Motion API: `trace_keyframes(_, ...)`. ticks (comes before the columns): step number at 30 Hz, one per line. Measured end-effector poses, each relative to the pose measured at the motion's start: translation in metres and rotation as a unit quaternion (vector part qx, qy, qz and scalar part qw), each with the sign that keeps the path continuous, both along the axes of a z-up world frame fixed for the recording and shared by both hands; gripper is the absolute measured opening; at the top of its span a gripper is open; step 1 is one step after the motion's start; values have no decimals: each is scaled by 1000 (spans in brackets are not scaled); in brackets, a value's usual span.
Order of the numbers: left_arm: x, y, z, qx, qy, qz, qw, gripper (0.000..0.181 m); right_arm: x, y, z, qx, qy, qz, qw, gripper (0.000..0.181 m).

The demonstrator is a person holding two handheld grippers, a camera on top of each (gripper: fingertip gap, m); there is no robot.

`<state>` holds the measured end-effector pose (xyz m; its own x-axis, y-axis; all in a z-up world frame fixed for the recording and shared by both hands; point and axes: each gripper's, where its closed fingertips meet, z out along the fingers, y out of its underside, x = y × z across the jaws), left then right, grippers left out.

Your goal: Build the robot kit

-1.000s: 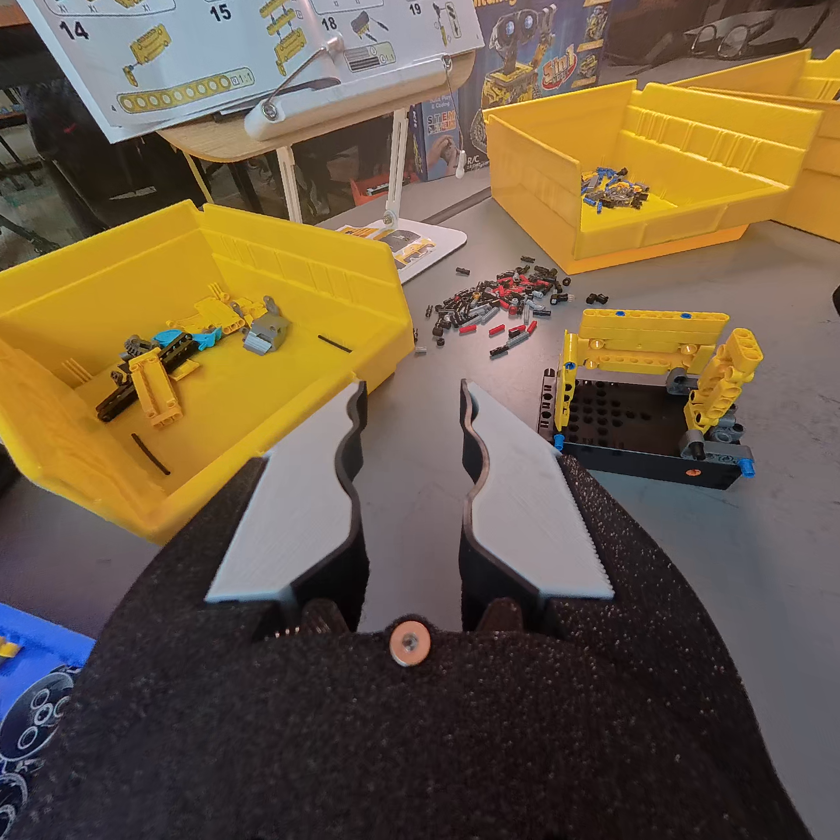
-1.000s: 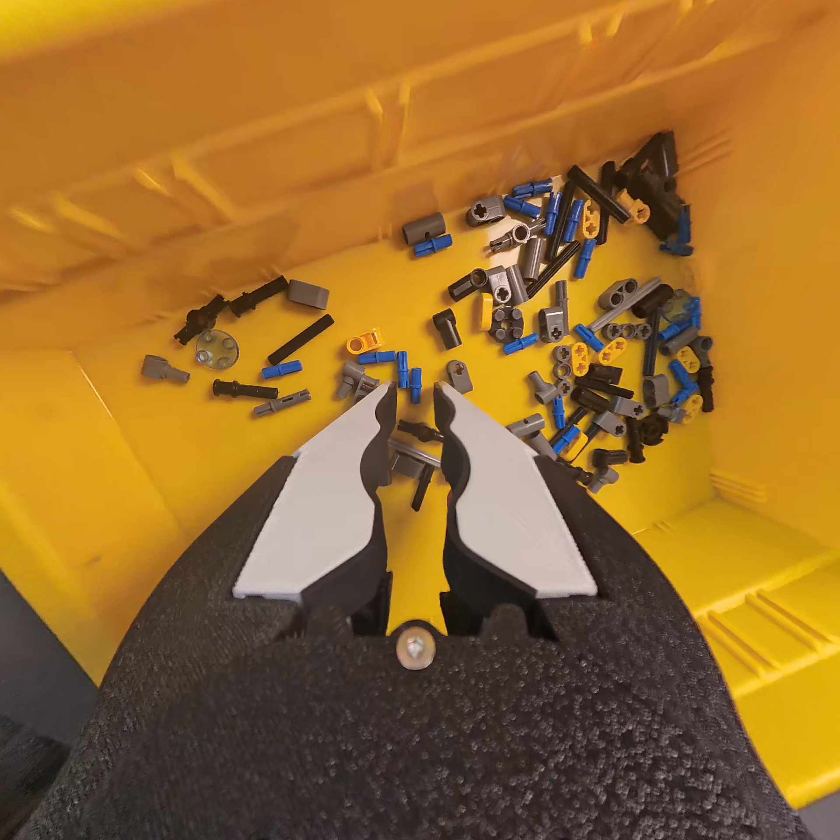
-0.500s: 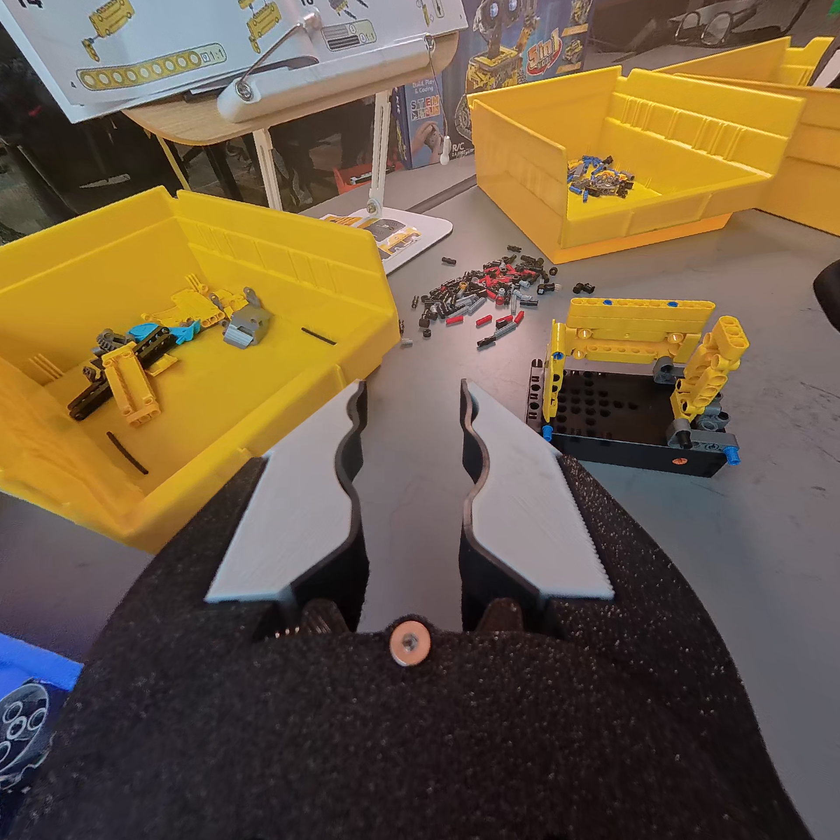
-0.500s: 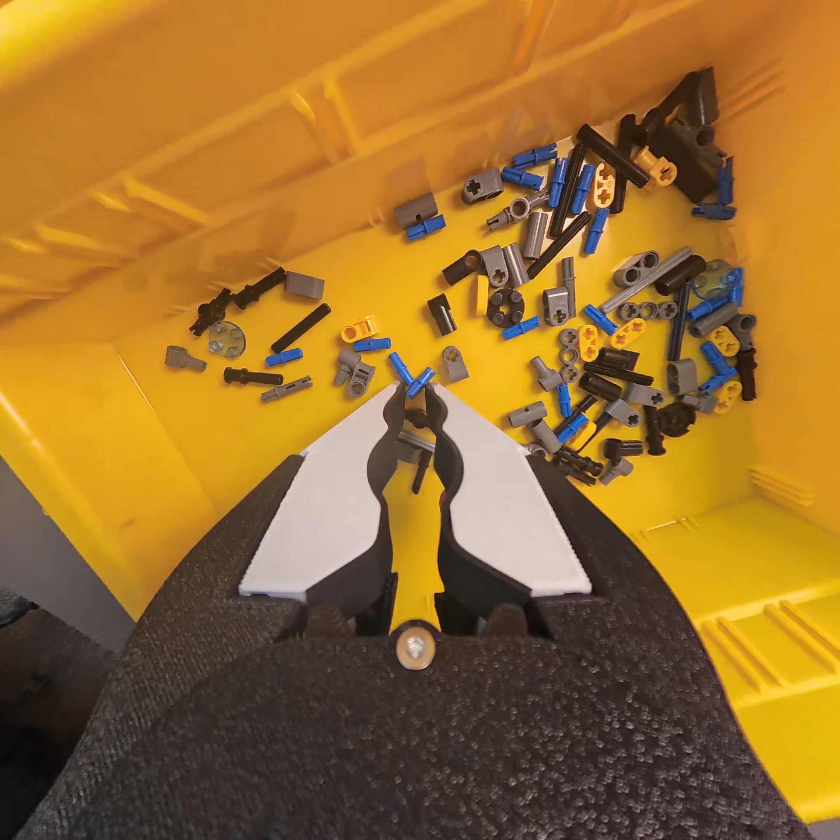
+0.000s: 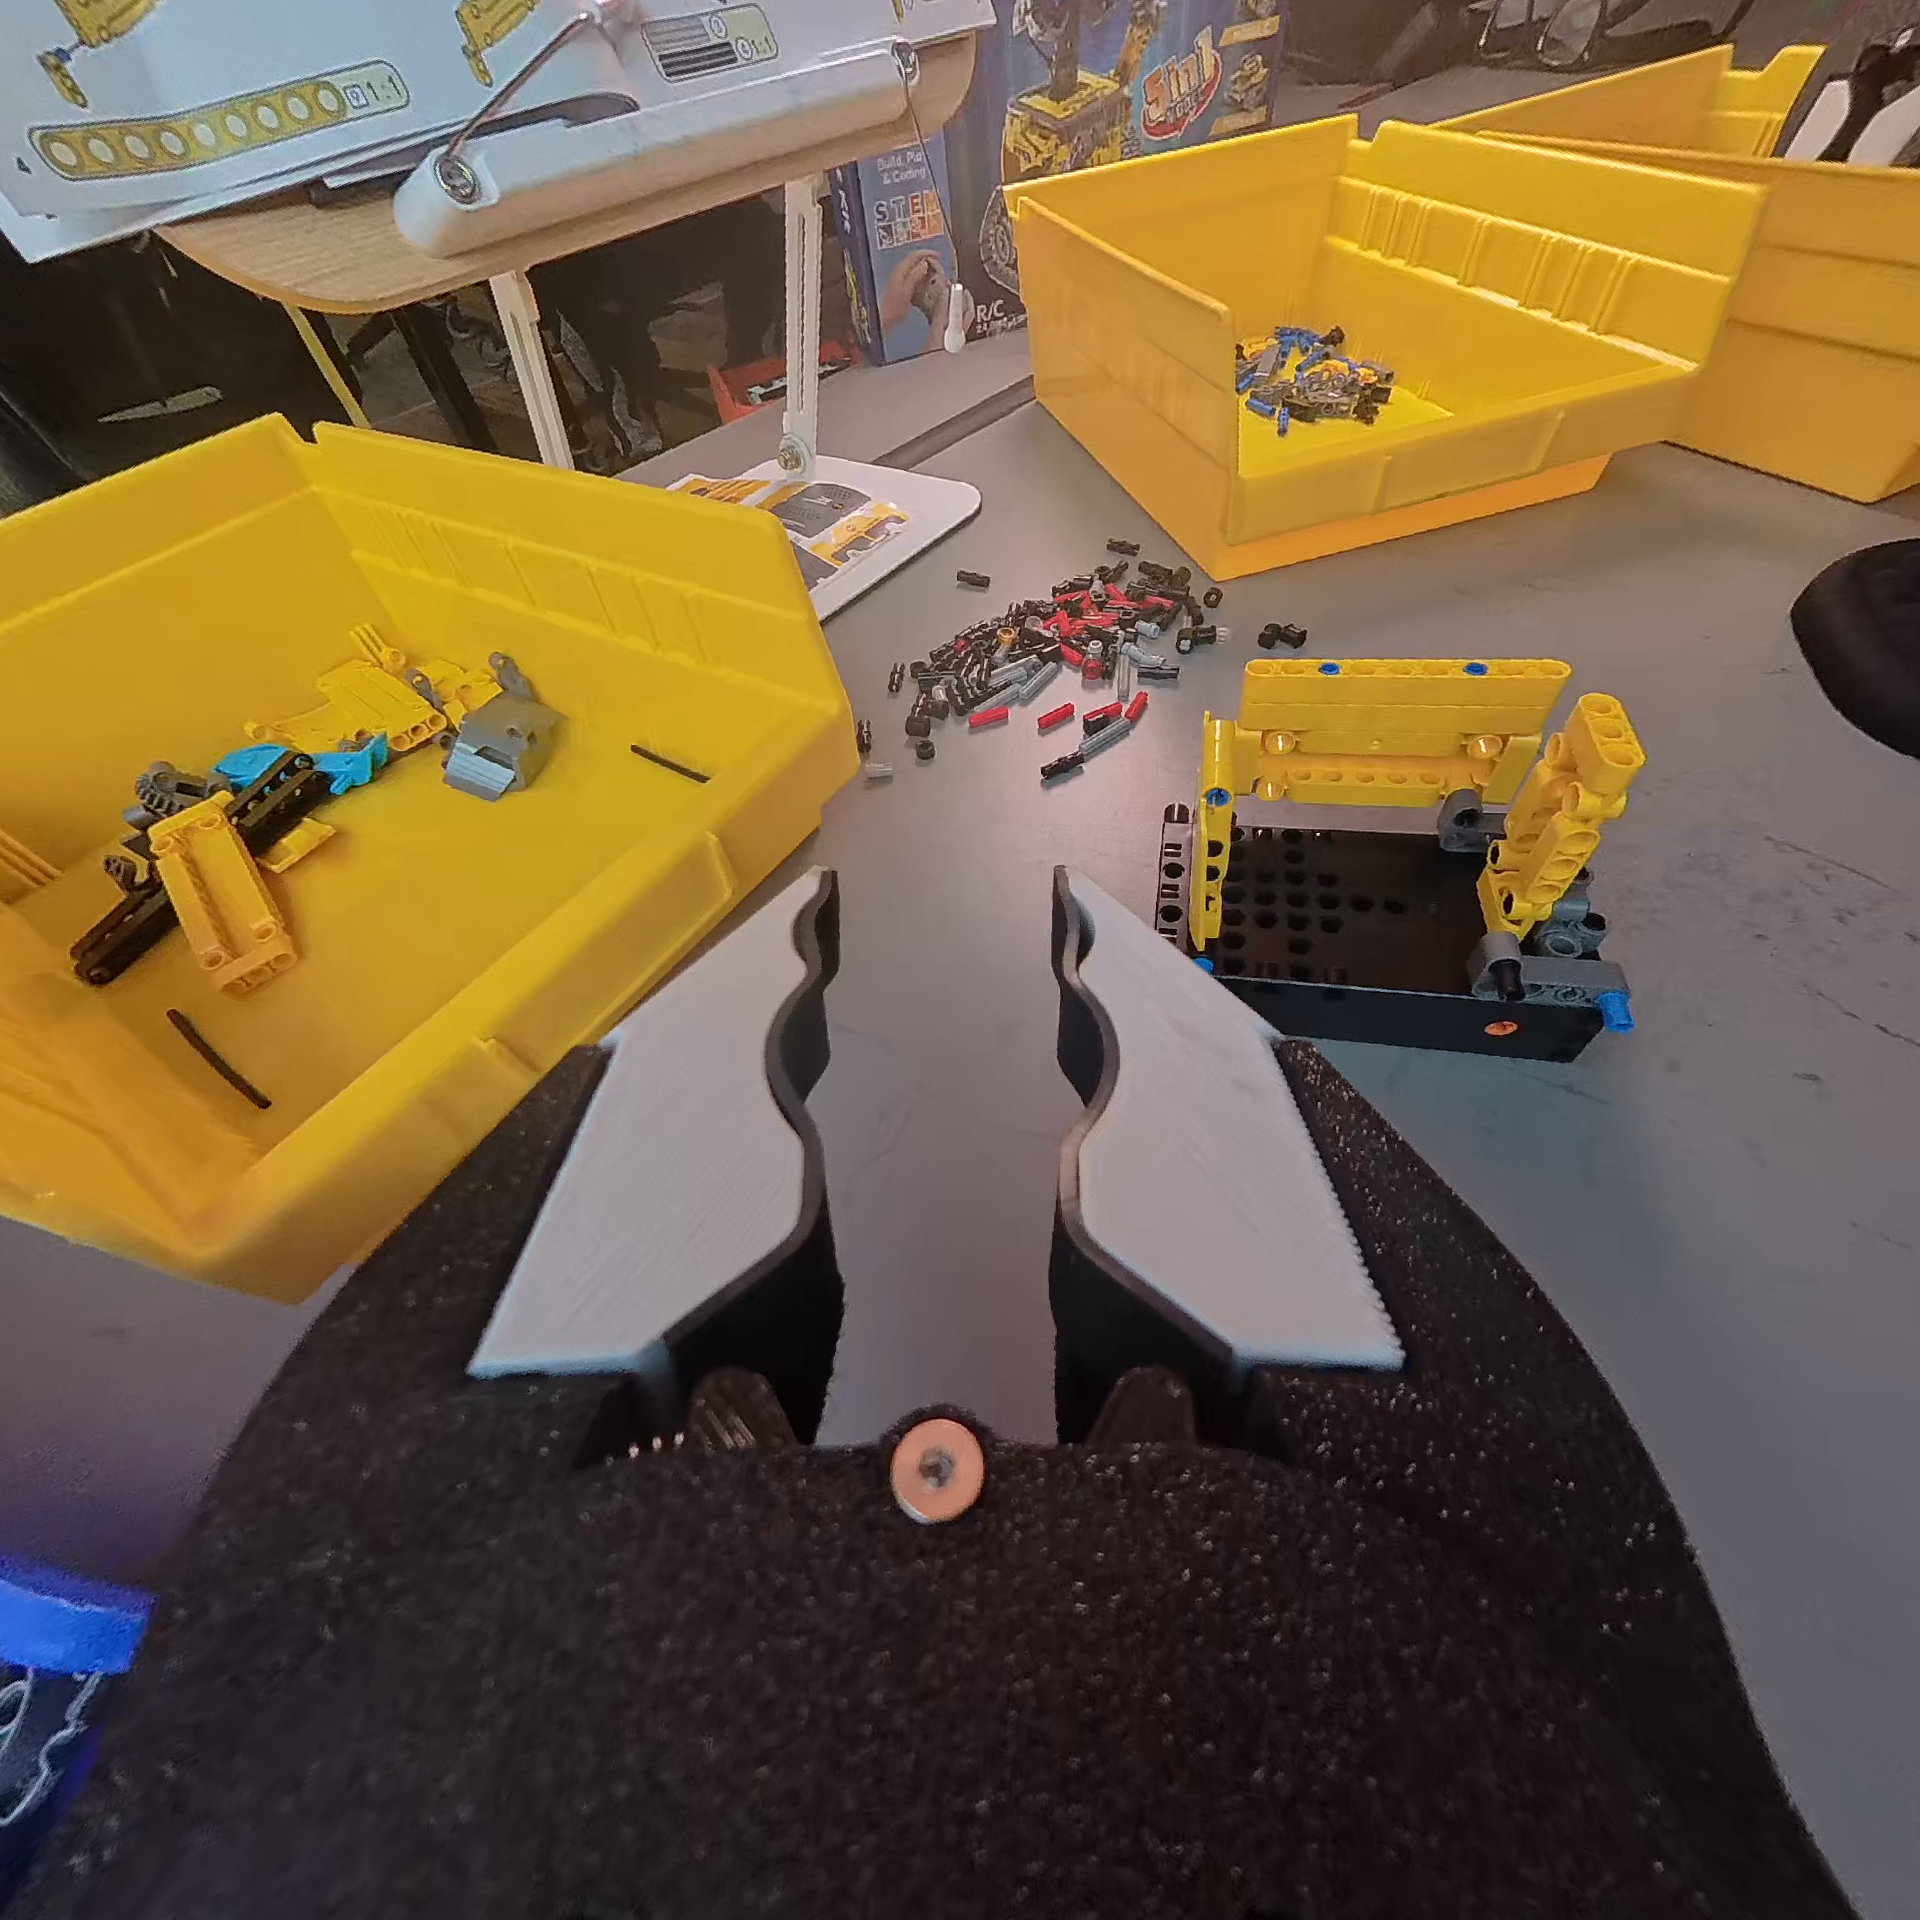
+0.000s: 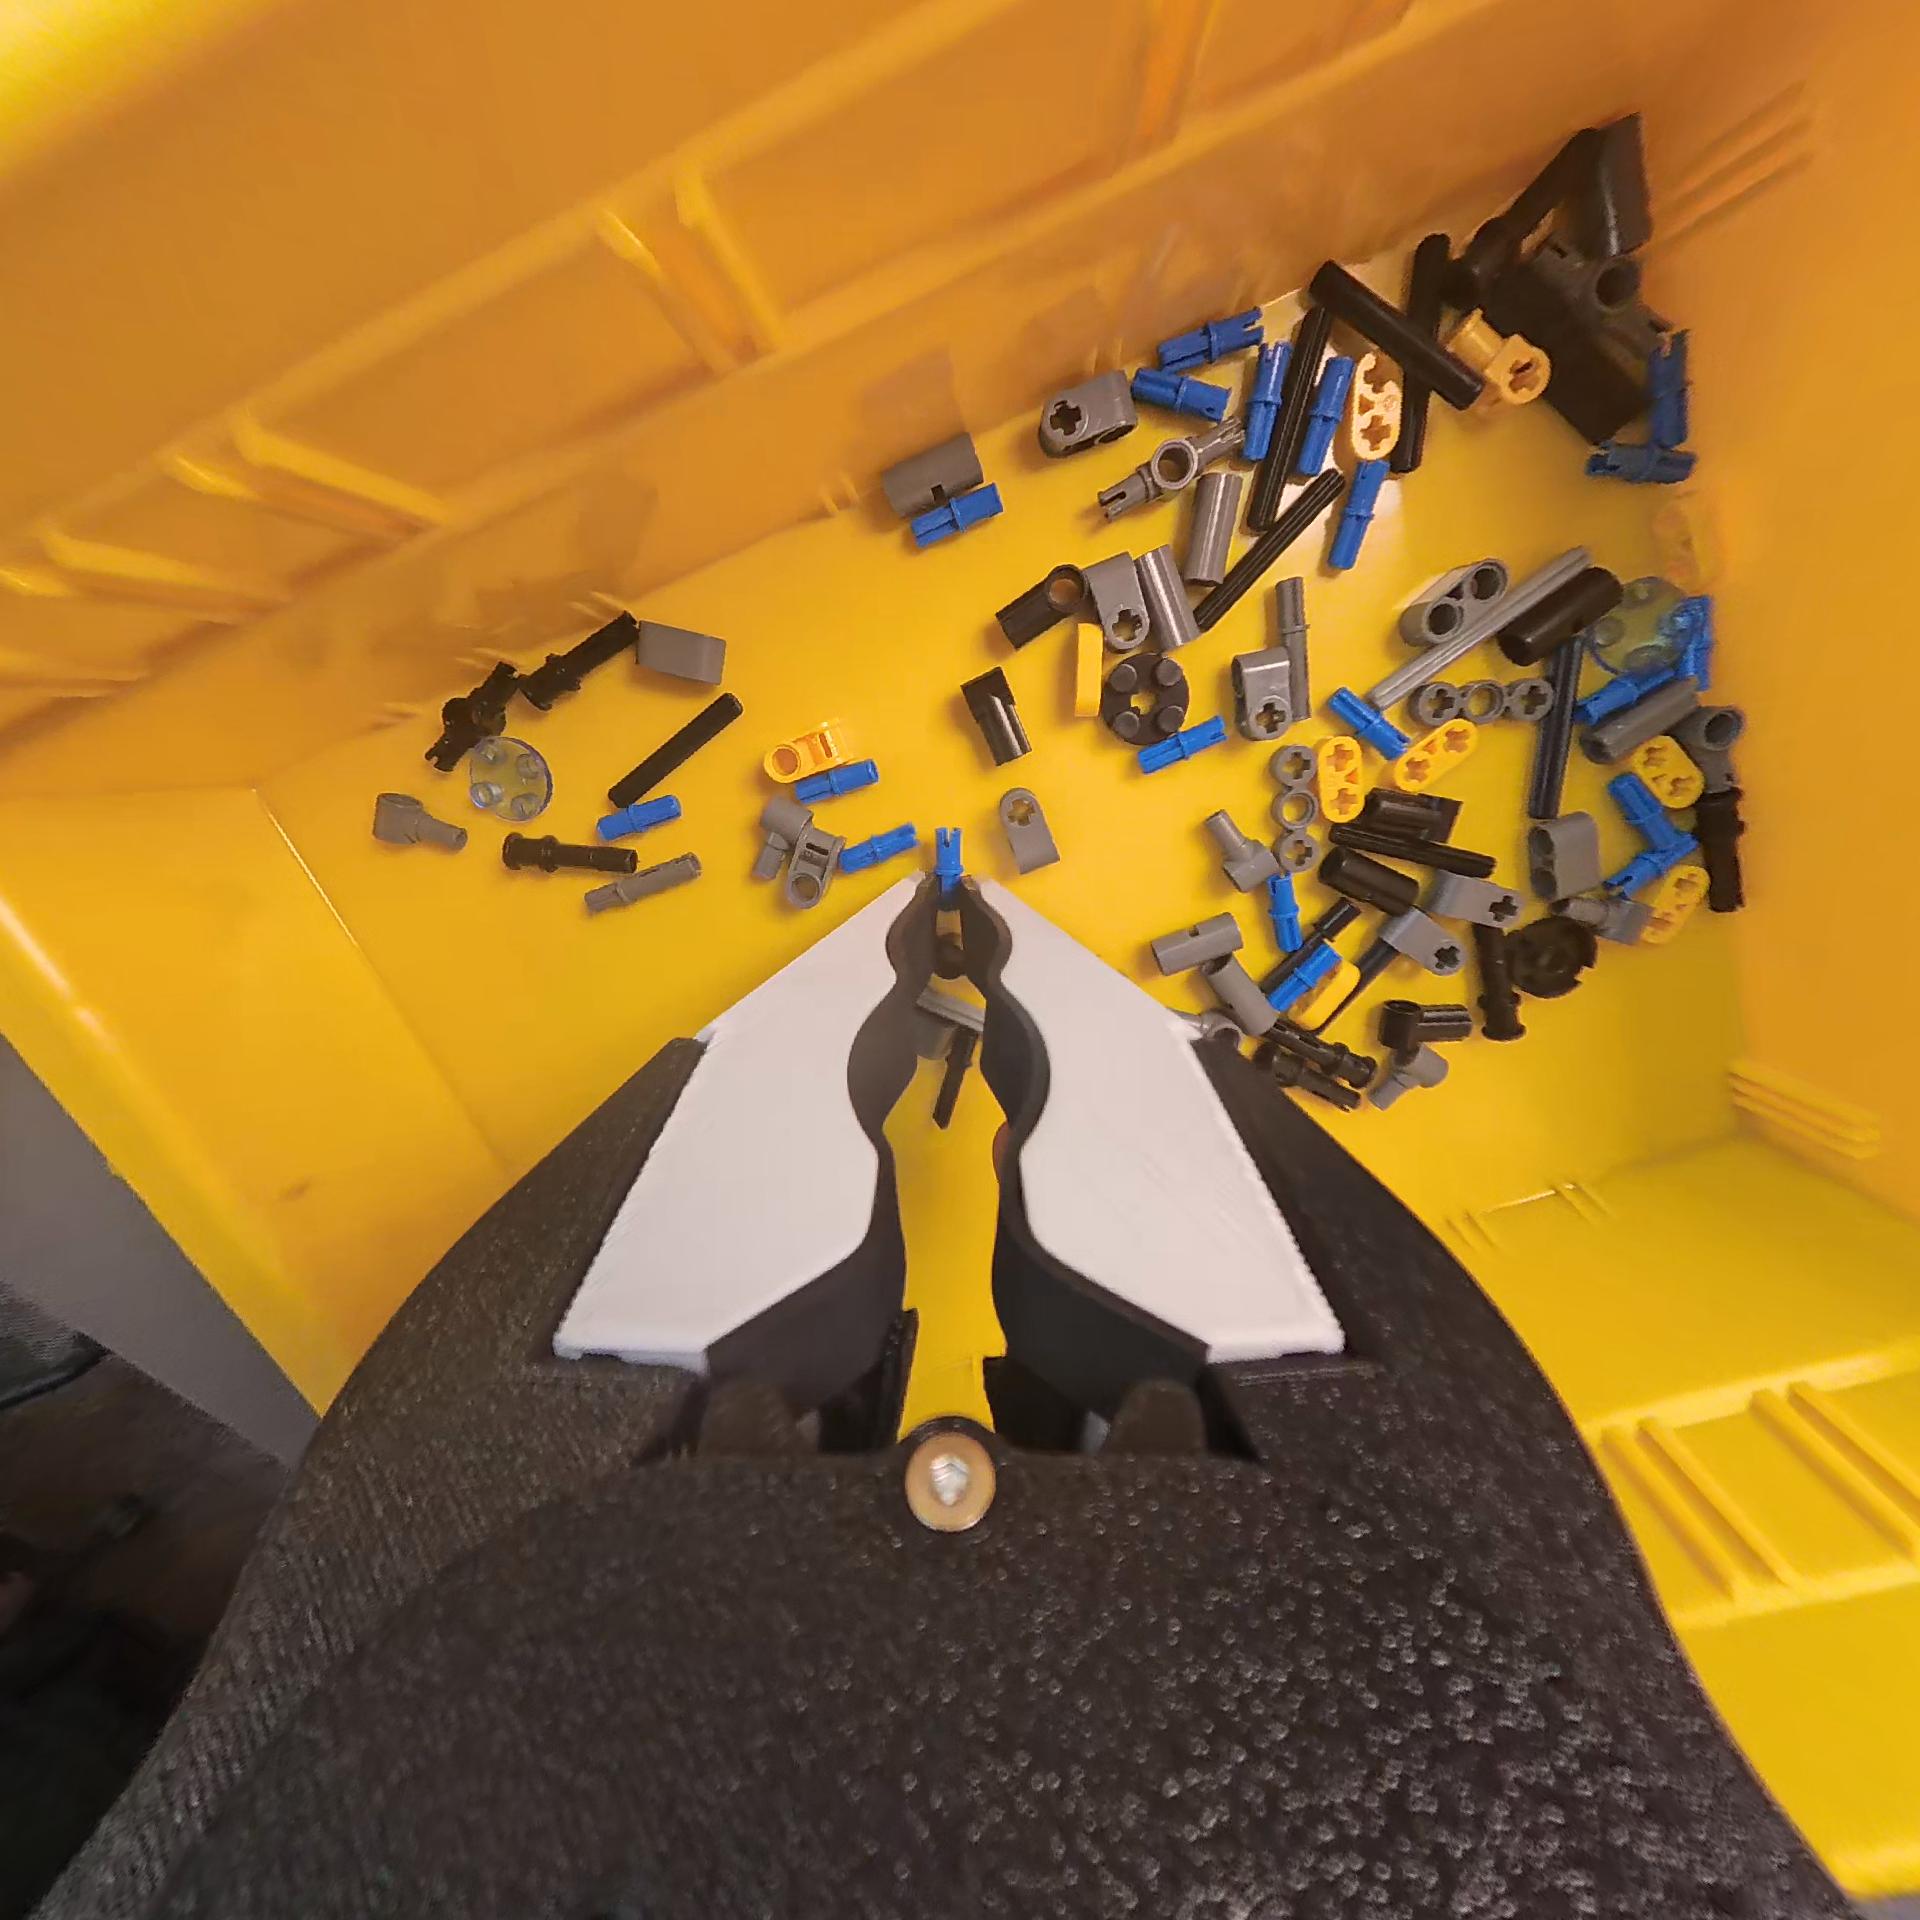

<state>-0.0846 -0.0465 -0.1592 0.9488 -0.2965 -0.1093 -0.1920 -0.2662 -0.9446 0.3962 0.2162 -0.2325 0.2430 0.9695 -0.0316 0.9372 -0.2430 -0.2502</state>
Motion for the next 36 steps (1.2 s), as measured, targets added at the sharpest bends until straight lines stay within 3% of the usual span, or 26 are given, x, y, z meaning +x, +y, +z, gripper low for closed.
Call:
trace_keyframes(3, 8, -3, 1, -5, -8, -25, 1000, 41, -7, 6, 29, 46, 29, 0, 999, 3)
trace_keyframes(7, 25, -8, 1, -20, -17, -102, 994, 48, -46, -7, 107, 143, 128, 18, 981, 4)
trace_keyframes(10, 44, -12, 2, -40, 1, -184, 982, 51, -93, -54, 157, 168, 221, 58, 959, 4)
trace_keyframes(13, 57, -5, -10, -94, 47, -236, 966, 49, -135, -106, 176, 163, 273, 98, 943, 3)
trace_keyframes(16, 63, 13, -28, -169, 67, -247, 952, 48, -170, -141, 172, 139, 304, 104, 937, 4)
trace_keyframes(19, 75, 25, -34, -208, 38, -246, 946, 12, -191, -164, 153, 107, 317, 104, 937, 4)
trace_keyframes(21, 72, 33, -34, -212, 13, -206, 955, 6, -198, -175, 139, 92, 319, 101, 938, 4)
trace_keyframes(25, 34, 44, -33, -207, -77, -38, 975, 6, -208, -190, 120, 58, 334, 95, 936, 4)
trace_keyframes(28, 2, 32, -31, -179, -117, 63, 975, 8, -215, -196, 112, 41, 345, 97, 933, 4)
trace_keyframes(32, -8, -4, -20, -133, -137, 96, 977, 18, -225, -200, 106, 33, 356, 104, 928, 4)
trace_keyframes(36, 5, -26, -6, -88, -14, 54, 995, 28, -232, -201, 108, 28, 367, 110, 923, 4)
